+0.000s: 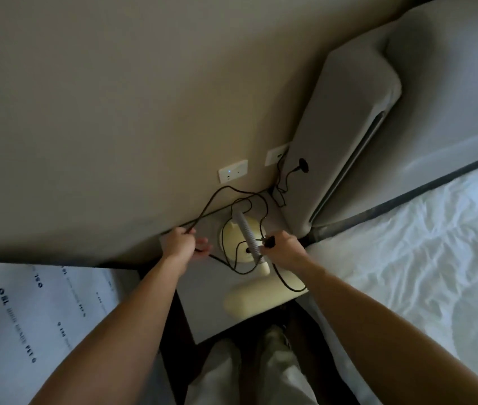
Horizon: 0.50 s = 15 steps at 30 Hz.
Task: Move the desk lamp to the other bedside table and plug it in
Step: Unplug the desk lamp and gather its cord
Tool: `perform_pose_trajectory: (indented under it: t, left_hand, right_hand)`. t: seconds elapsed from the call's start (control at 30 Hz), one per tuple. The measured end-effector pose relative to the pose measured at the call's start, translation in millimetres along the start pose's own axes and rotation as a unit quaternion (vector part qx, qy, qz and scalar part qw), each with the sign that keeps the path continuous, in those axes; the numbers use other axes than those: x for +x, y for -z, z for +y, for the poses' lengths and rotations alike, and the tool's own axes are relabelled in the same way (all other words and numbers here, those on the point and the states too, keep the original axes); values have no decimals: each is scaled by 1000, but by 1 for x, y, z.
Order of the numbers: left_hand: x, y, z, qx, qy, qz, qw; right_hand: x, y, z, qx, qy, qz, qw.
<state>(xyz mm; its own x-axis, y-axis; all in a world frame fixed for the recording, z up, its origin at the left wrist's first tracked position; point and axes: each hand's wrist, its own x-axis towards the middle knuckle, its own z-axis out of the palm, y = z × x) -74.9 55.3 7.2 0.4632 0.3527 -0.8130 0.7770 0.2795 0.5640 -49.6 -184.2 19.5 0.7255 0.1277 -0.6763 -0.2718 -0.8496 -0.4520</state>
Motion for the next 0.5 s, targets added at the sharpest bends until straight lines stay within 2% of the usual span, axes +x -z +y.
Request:
perform_pose_trajectory:
  t: [0.1,0.23,0.4,0.5]
  left_hand:
    - [16,-6,-4,-64,61,-23,996]
    - [33,-7,-9,-55,63,-44,996]
    - [53,-16,-10,-50,40,-34,997]
    - [71,-16,-19,44,27,-53,997]
  right_hand:
    - [20,-36,1,-9,-2,16,1000]
    - [39,-61,-2,-33,-35,85,995]
    - [66,-72,-9,25,-73,39,996]
    - [85,-87,-12,51,-75,28,996]
